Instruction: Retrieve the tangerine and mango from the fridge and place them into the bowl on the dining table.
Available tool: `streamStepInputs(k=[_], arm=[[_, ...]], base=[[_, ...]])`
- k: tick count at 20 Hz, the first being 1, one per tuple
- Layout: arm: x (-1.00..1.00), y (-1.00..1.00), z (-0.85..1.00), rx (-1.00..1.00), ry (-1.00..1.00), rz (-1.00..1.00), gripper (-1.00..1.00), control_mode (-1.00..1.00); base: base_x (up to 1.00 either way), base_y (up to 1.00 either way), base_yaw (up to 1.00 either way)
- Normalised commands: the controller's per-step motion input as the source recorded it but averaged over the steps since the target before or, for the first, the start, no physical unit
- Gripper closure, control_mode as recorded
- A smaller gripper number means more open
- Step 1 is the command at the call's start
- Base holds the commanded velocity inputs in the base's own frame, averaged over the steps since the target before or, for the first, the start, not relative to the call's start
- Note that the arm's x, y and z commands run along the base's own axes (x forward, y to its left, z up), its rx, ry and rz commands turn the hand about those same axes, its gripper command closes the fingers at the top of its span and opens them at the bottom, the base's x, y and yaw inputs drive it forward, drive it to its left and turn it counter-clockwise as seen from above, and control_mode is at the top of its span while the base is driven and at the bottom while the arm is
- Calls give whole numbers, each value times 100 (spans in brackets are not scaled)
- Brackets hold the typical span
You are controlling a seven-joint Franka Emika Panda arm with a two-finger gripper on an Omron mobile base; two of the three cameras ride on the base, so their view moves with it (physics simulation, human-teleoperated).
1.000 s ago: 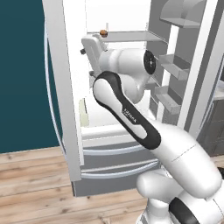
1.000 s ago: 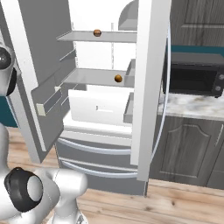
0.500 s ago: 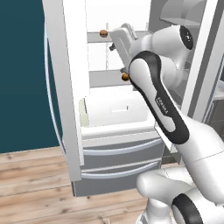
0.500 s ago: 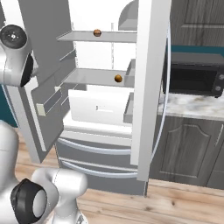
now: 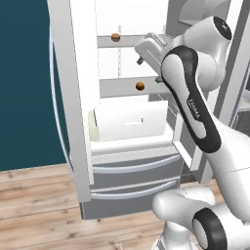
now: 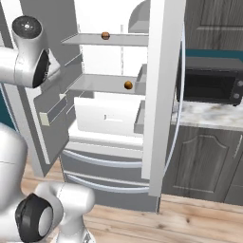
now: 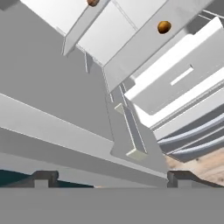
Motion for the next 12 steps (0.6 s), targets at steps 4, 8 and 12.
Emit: streamStepInputs(k=[4,8,12], arm=[[0,-32,-52,-12,-10,16,-100,-100],[0,-18,-47,-15,-18,15,-100,-100],[0,-2,-26,-18,-20,13,-100,-100]], base=[[0,0,0],[0,0,0],[0,0,0]])
